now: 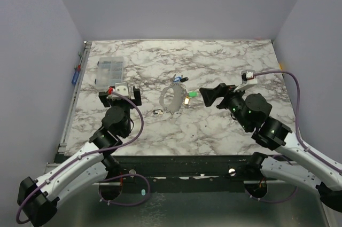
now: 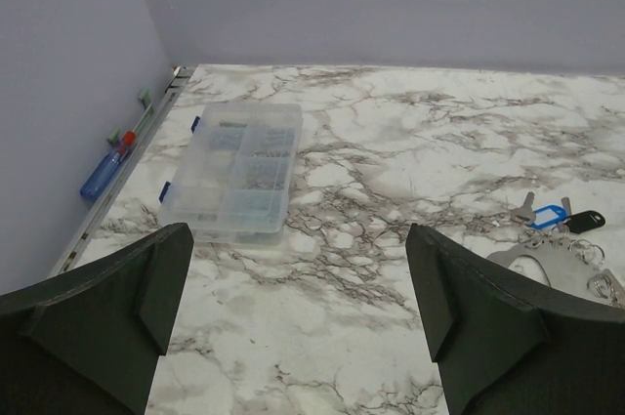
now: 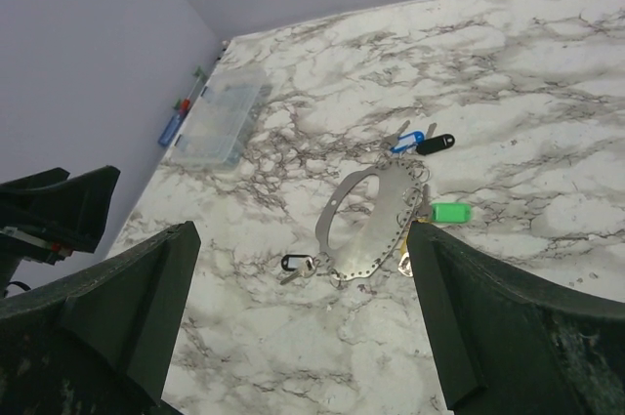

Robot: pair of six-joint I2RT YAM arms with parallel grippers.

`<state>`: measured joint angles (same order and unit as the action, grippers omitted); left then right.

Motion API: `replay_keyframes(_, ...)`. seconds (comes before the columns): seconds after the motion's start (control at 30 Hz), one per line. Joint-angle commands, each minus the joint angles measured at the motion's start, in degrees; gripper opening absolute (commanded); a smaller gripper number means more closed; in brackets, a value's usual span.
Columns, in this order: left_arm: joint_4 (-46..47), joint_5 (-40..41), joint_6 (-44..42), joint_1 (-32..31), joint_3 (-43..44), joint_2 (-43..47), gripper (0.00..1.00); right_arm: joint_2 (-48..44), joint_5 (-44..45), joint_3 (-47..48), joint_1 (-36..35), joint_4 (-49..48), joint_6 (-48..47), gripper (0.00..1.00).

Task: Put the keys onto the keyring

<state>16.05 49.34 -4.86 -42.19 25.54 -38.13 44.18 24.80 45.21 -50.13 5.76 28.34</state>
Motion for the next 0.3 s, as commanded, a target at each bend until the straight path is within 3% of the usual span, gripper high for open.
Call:
replay_keyframes(0.0,-0.5,-2.4,1.3,0.9,1.8,-0.5,0.99,-1.9,-1.8,2.9,0.3,2.5,-1.6,1.00)
replay_keyframes(0.27,-0.5,-4.3,2.4,2.3,1.9,-0.9,0.99,-1.1,0.4,6.3,0.3,10.3,0.2,1.00)
